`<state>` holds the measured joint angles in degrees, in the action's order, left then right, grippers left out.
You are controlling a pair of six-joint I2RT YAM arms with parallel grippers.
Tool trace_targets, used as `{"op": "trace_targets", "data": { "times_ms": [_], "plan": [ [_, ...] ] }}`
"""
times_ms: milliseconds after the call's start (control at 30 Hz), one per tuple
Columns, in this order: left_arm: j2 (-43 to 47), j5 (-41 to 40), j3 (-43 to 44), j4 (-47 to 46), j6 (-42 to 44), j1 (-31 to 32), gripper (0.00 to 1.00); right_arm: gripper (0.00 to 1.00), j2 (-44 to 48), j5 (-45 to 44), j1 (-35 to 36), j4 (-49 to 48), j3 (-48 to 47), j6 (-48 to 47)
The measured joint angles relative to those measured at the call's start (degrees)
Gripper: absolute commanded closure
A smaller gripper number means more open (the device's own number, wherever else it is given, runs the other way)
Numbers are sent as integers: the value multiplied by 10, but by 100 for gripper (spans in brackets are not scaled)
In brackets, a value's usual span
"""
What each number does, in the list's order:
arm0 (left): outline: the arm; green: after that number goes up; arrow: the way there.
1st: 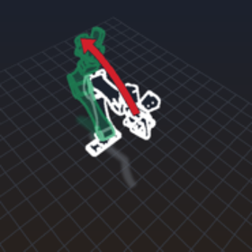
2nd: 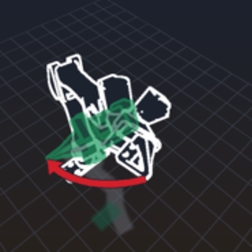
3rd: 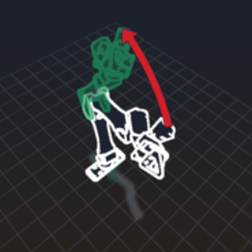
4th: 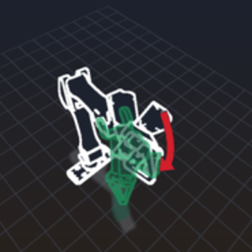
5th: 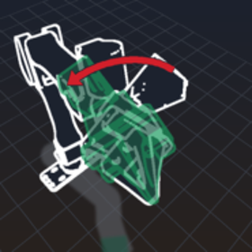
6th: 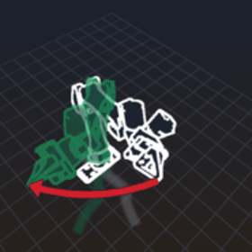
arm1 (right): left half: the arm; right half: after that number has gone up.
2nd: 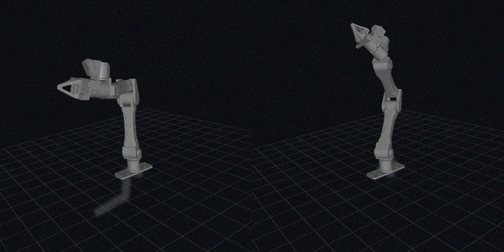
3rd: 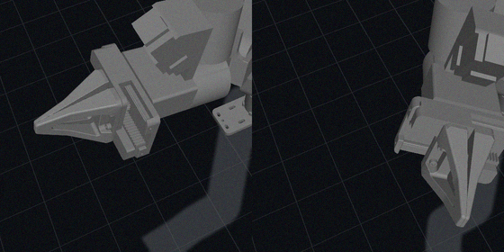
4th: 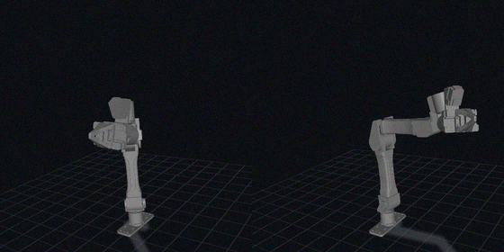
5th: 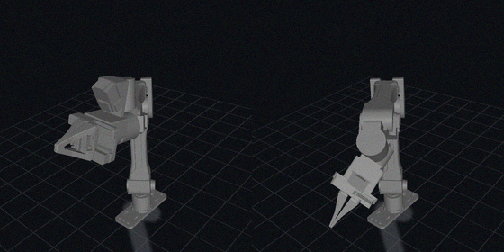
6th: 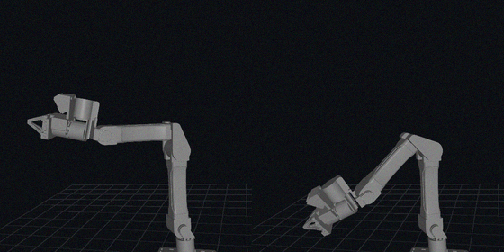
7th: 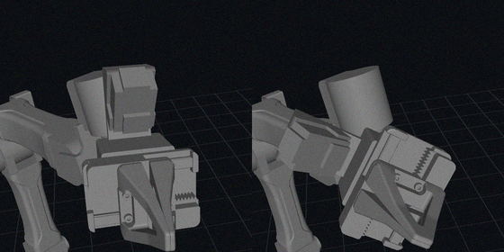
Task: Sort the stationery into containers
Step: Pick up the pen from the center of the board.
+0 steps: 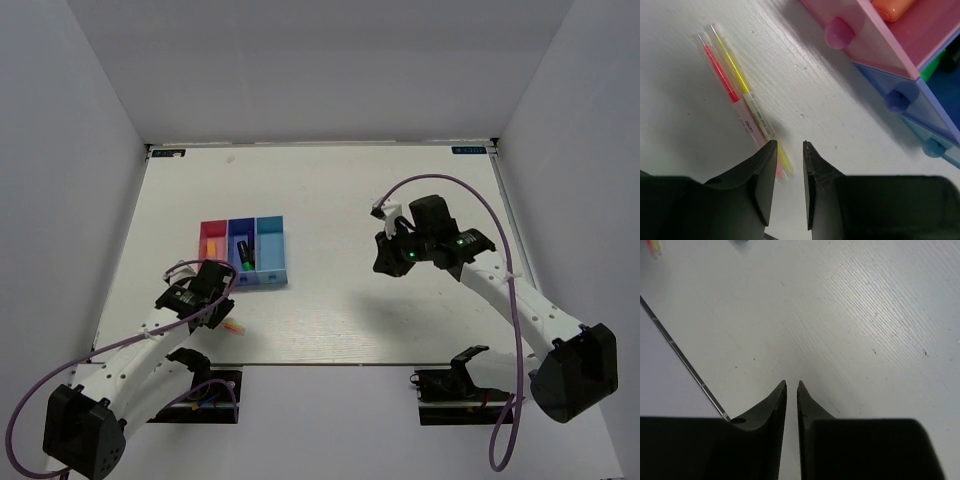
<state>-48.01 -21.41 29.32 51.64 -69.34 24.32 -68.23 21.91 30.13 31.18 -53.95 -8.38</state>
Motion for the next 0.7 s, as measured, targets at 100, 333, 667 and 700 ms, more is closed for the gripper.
{"op": "trace_targets", "data": {
  "times_ms": [100, 333, 667, 700],
  "plan": [
    [-3, 1, -15, -10, -12, 0, 62, 86, 13, 12, -10, 3, 1, -2],
    [-11, 2, -25, -9, -21, -1, 62, 86, 30, 19, -28, 4, 5, -5],
    [-11, 3, -49, -9, -23, -6, 62, 86, 30, 25, -40, 4, 5, -5],
    [-13, 3, -49, -10, -23, -6, 62, 86, 30, 26, -42, 4, 5, -5]
  ]
}}
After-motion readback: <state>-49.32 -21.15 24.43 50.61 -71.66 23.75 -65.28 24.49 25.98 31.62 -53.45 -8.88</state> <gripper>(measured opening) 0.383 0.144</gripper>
